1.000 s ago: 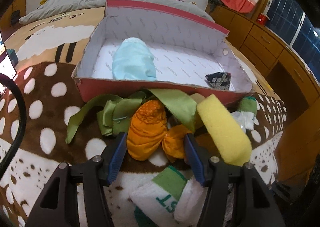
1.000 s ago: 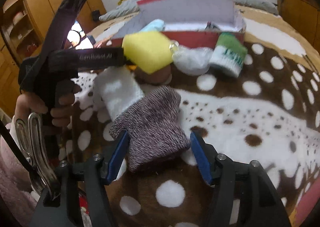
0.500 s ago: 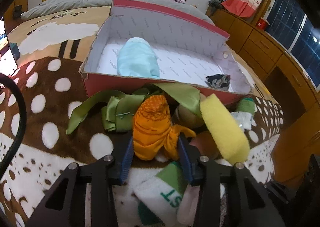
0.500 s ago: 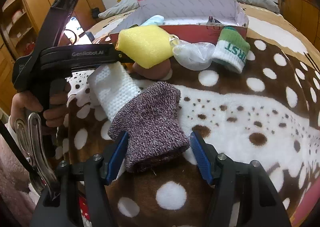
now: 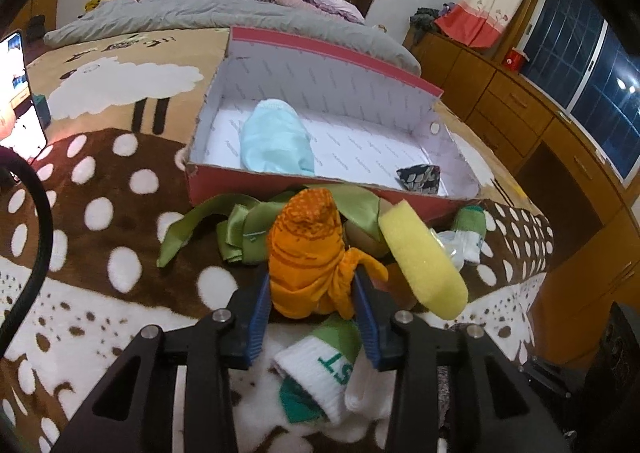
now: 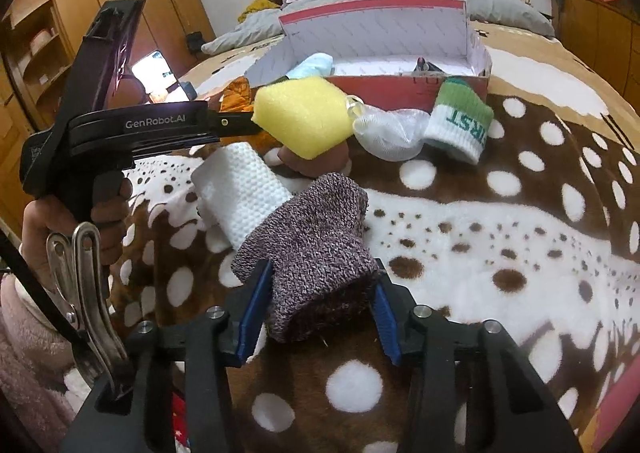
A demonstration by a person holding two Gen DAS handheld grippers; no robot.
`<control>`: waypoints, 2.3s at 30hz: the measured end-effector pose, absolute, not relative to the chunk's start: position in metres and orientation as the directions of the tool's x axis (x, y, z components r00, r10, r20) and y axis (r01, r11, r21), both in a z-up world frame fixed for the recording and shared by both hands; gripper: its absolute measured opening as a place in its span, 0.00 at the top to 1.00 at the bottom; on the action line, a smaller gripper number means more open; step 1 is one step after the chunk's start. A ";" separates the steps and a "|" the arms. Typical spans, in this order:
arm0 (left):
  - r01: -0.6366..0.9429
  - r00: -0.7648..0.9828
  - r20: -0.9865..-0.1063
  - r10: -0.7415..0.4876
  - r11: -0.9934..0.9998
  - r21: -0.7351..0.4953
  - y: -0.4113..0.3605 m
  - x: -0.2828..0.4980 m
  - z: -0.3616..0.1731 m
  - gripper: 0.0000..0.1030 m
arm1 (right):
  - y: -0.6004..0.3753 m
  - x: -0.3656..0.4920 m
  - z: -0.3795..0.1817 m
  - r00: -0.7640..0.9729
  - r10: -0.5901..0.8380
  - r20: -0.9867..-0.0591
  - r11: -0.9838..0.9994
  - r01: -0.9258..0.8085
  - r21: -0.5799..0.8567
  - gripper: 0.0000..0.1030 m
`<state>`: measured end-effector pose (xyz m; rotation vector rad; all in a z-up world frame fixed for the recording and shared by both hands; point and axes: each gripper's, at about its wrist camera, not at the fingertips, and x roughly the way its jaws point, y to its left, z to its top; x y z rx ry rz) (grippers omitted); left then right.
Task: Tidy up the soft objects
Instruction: 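Grasp the orange bow cloth with the left gripper while the right grasps the grey sock, then carry the orange cloth and grey sock into the box and release both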
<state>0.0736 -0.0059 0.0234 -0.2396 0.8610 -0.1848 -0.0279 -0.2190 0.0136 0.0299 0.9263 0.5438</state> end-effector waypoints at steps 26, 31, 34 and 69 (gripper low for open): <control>0.084 0.709 -0.661 -0.246 0.960 -0.267 0.000 0.039 0.059 0.61 | -0.221 -0.064 0.059 0.618 0.442 -0.650 0.878 -0.445 0.174 0.74; 0.087 0.718 -0.654 -0.238 0.963 -0.255 -0.002 0.036 0.064 0.61 | -0.224 -0.065 0.065 0.641 0.429 -0.636 0.886 -0.435 0.159 0.74; 0.090 0.719 -0.653 -0.239 0.963 -0.253 -0.004 0.035 0.068 0.61 | -0.226 -0.064 0.067 0.651 0.419 -0.633 0.892 -0.426 0.152 0.74; 0.131 0.754 -0.625 -0.205 0.978 -0.162 -0.039 0.130 0.100 0.60 | -0.225 0.030 0.099 0.710 0.382 -0.592 0.907 -0.412 0.090 0.74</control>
